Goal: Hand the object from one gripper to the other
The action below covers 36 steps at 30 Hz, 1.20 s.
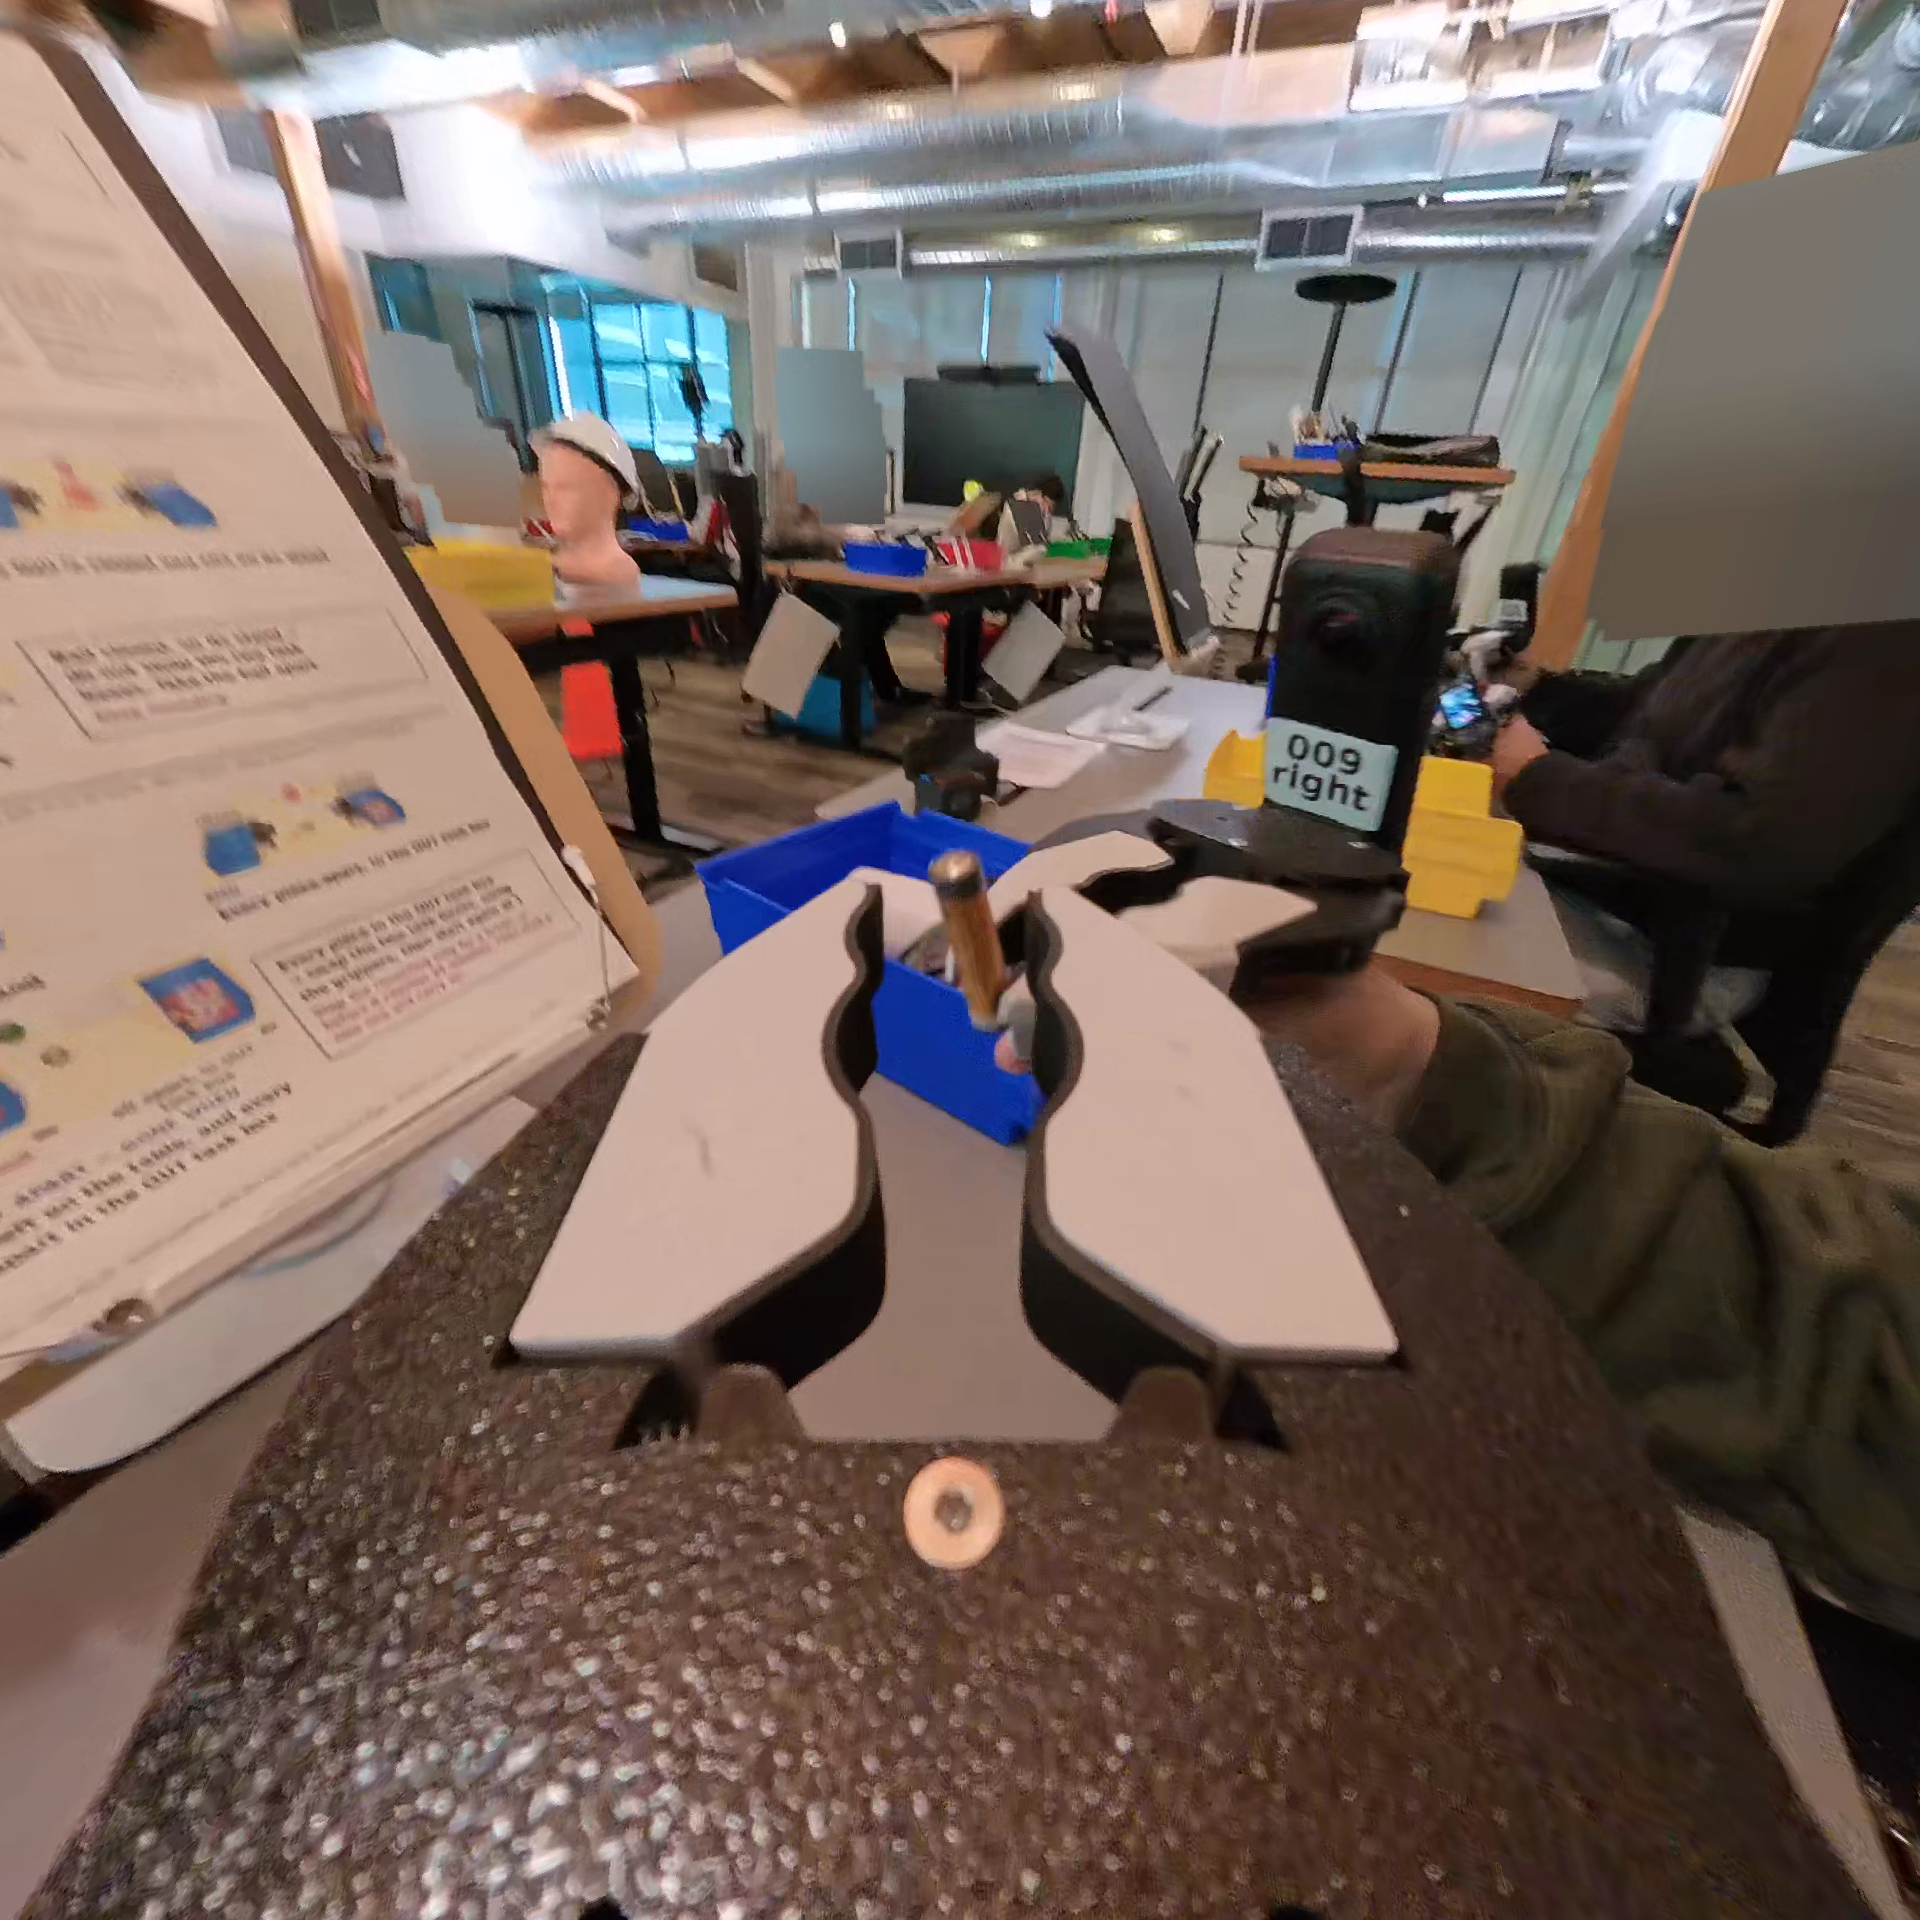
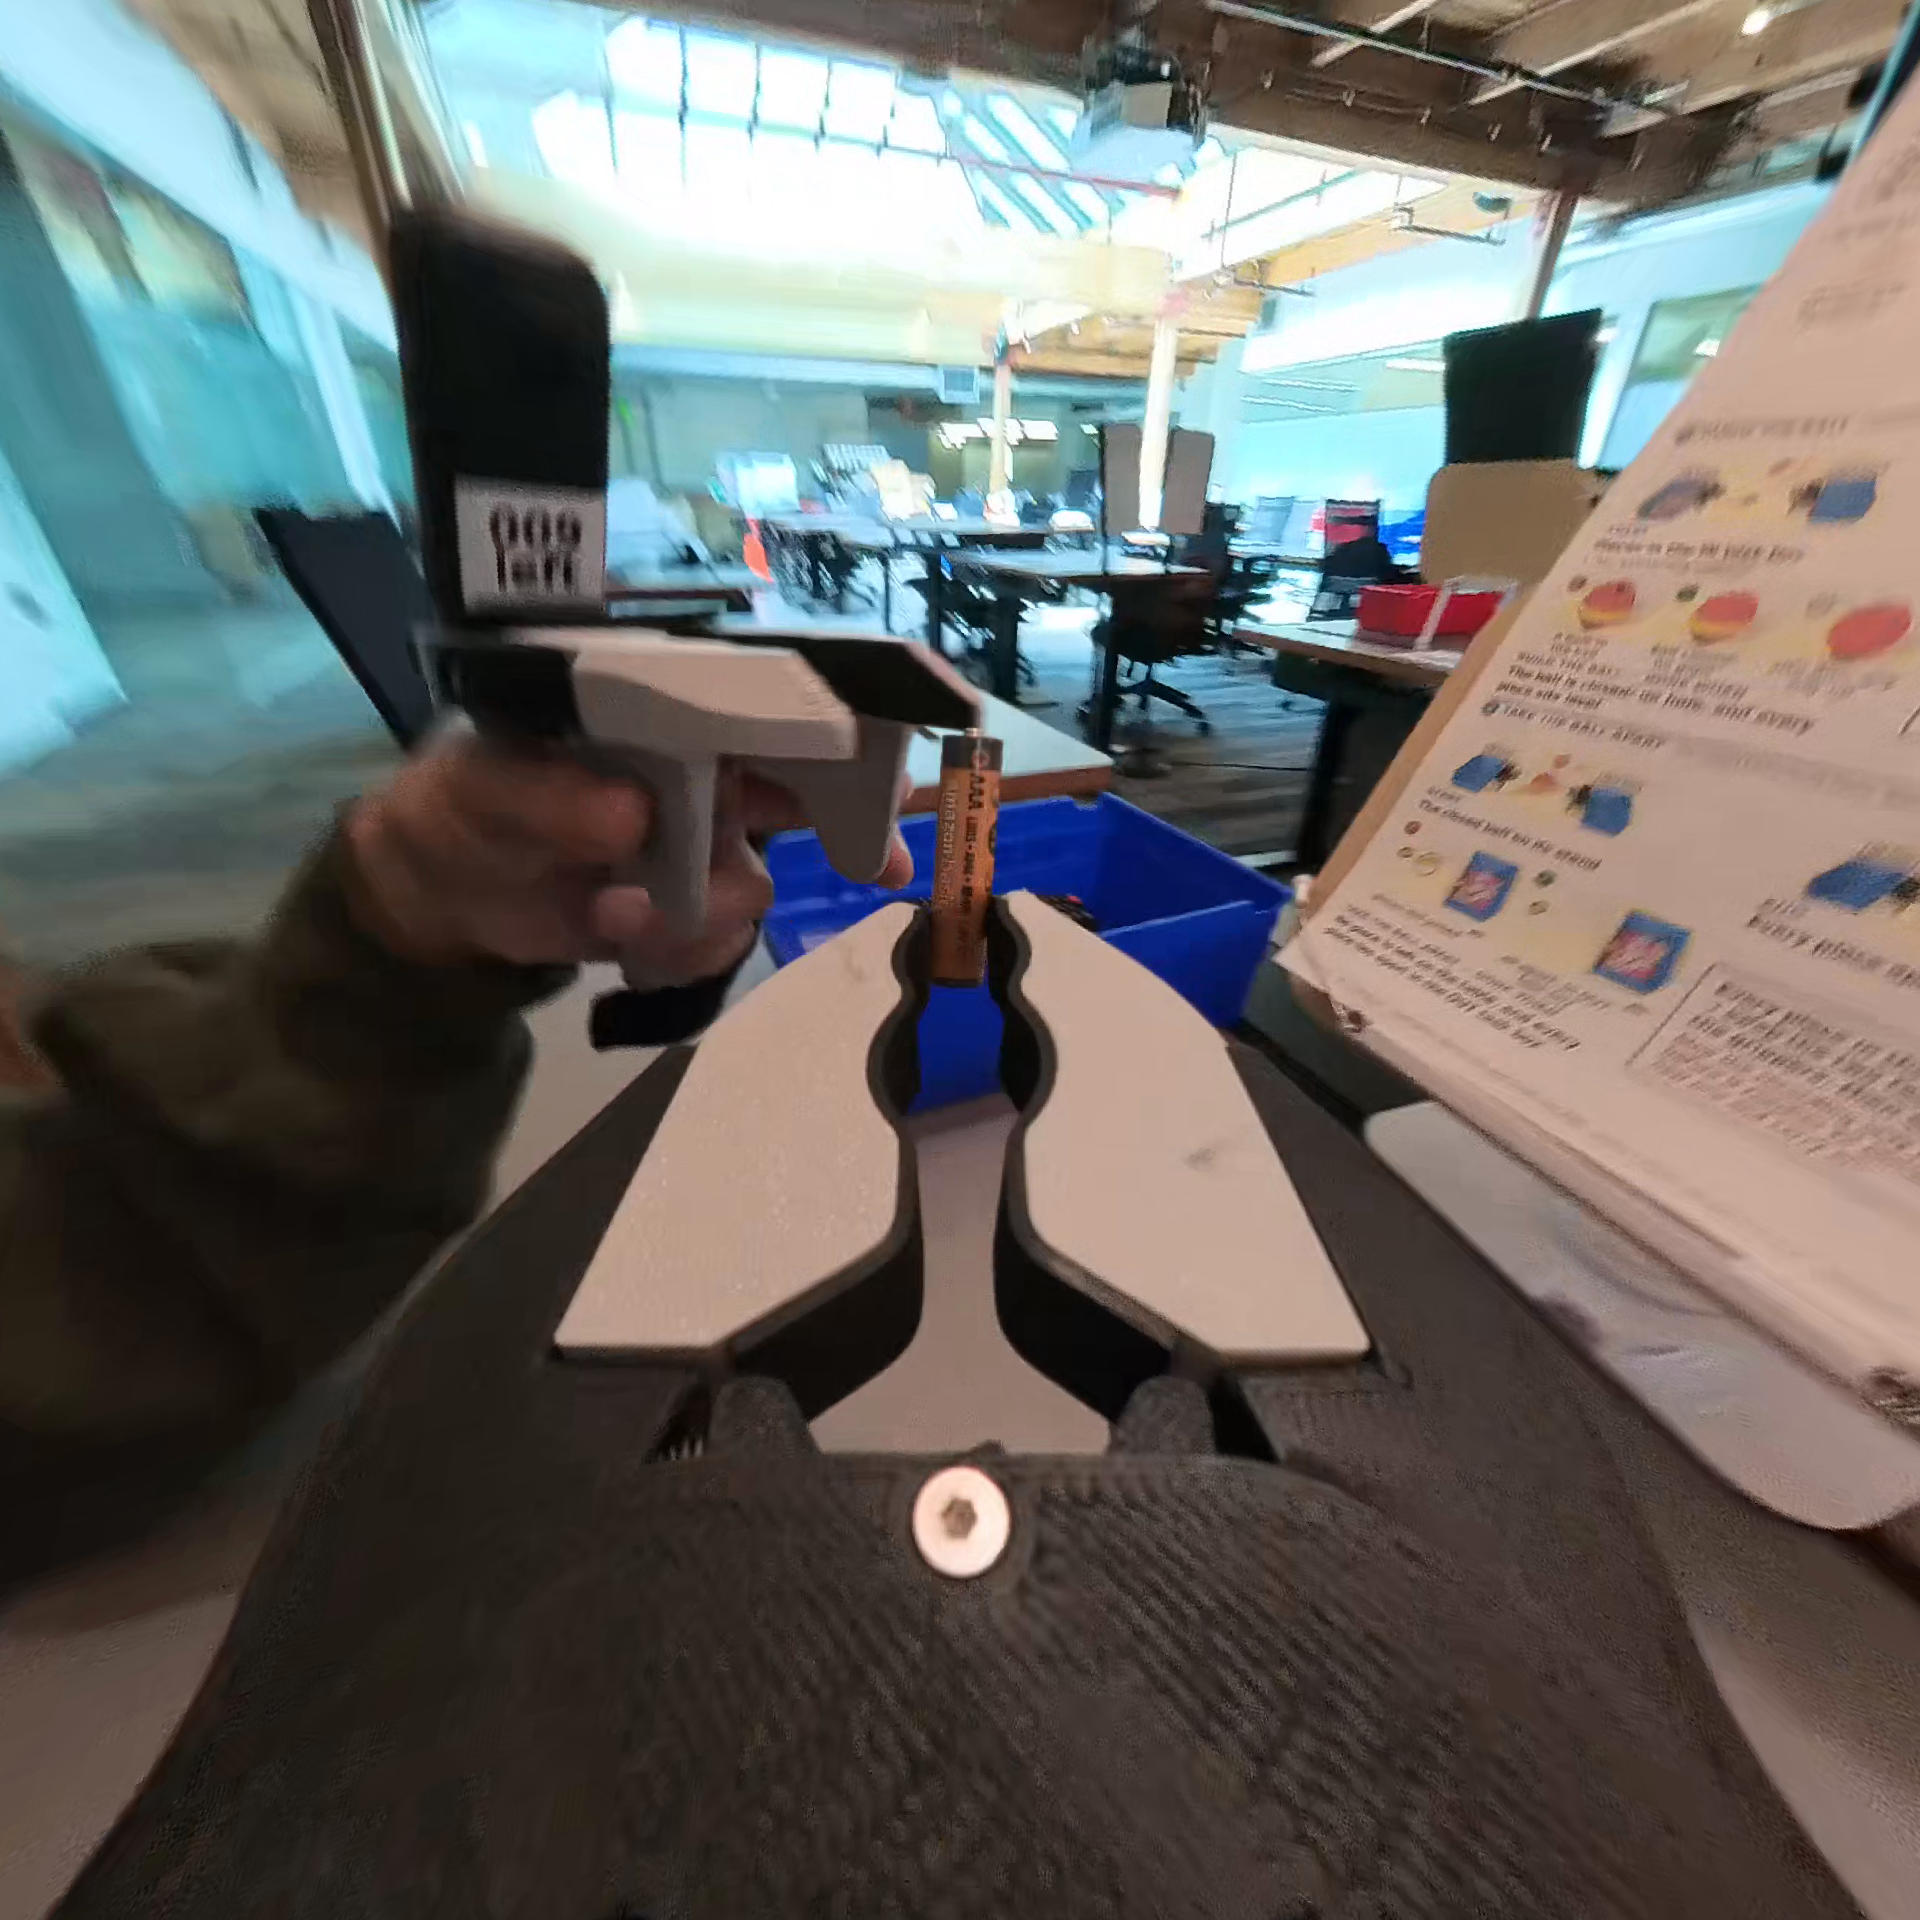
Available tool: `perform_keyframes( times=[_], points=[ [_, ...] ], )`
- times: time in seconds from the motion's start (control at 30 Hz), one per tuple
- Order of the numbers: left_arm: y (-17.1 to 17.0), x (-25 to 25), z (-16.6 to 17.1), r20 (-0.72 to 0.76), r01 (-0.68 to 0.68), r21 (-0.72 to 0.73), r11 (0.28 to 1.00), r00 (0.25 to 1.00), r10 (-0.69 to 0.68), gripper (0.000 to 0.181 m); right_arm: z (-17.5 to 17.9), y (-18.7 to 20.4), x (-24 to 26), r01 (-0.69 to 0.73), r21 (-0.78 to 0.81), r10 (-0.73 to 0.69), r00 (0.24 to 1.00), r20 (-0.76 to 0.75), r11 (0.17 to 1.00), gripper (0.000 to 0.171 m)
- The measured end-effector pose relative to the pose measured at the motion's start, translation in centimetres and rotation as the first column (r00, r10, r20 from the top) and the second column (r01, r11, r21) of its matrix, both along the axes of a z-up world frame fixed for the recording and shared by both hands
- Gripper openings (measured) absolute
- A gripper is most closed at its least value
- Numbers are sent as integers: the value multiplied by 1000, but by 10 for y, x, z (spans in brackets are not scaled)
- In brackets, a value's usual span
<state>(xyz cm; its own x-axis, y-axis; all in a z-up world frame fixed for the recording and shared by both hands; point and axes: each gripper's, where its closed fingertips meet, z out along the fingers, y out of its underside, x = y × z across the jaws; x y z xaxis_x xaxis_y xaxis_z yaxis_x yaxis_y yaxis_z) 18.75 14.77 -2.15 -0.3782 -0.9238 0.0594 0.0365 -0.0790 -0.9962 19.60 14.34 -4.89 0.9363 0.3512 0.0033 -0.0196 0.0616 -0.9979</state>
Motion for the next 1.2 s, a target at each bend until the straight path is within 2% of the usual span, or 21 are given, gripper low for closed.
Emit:
perform_keyframes(
  times=[0.1, 0.2, 0.27, 0.33, 0.4, 0.5, 0.57, 0.67, 0.87, 0.97, 1.07, 1.2],
  points=[
    [6, -1, 1, 10, -37, 22, 999, 999, 37, 26, 13, -17, 41, 16, 10, -13, 971, -239, 1000, 11],
    [13, 1, -7, -32, -68, 43, 997, 997, 69, 25, 6, -41, 108, 197, -54, -204, 924, -323, 979, 11],
    [16, 3, -13, -58, -86, 58, 995, 994, 90, 22, -15, -63, 163, 407, -161, -437, 858, -270, 899, 10],
    [19, 5, -16, -75, -96, 70, 993, 992, 101, 21, -44, -90, 212, 574, -273, -627, 760, -173, 772, 10],
    [20, 5, -18, -83, -97, 76, 992, 991, 103, 20, -72, -109, 238, 611, -379, -696, 704, -140, 695, 11],
    [21, 6, -22, -105, -85, 71, 994, 990, 92, 19, -106, -120, 255, 603, -485, -733, 669, -124, 633, 10],
    [21, 6, -25, -116, -81, 69, 994, 989, 88, 19, -123, -118, 253, 569, -552, -728, 677, -106, 609, 12],
    [22, 7, -27, -126, -81, 73, 994, 988, 89, 19, -123, -113, 252, 617, -546, -739, 673, -6, 566, 30],
    [36, 1, -26, -129, -144, 122, 982, 979, 160, 19, -88, -89, 230, 675, -388, -699, 708, 100, 628, 40],
    [76, -20, -24, -130, -307, 210, 928, 932, 337, 19, -67, -73, 205, 674, -266, -662, 735, 147, 689, 47],
    [134, -58, -20, -142, -509, 232, 829, 825, 547, 20, -53, -57, 165, 631, -139, -606, 773, 185, 763, 51],
    [193, -100, -47, -271, -587, 296, 754, 705, 655, 25, -57, -50, 109, 548, -49, -525, 820, 227, 835, 54]
  ],
)
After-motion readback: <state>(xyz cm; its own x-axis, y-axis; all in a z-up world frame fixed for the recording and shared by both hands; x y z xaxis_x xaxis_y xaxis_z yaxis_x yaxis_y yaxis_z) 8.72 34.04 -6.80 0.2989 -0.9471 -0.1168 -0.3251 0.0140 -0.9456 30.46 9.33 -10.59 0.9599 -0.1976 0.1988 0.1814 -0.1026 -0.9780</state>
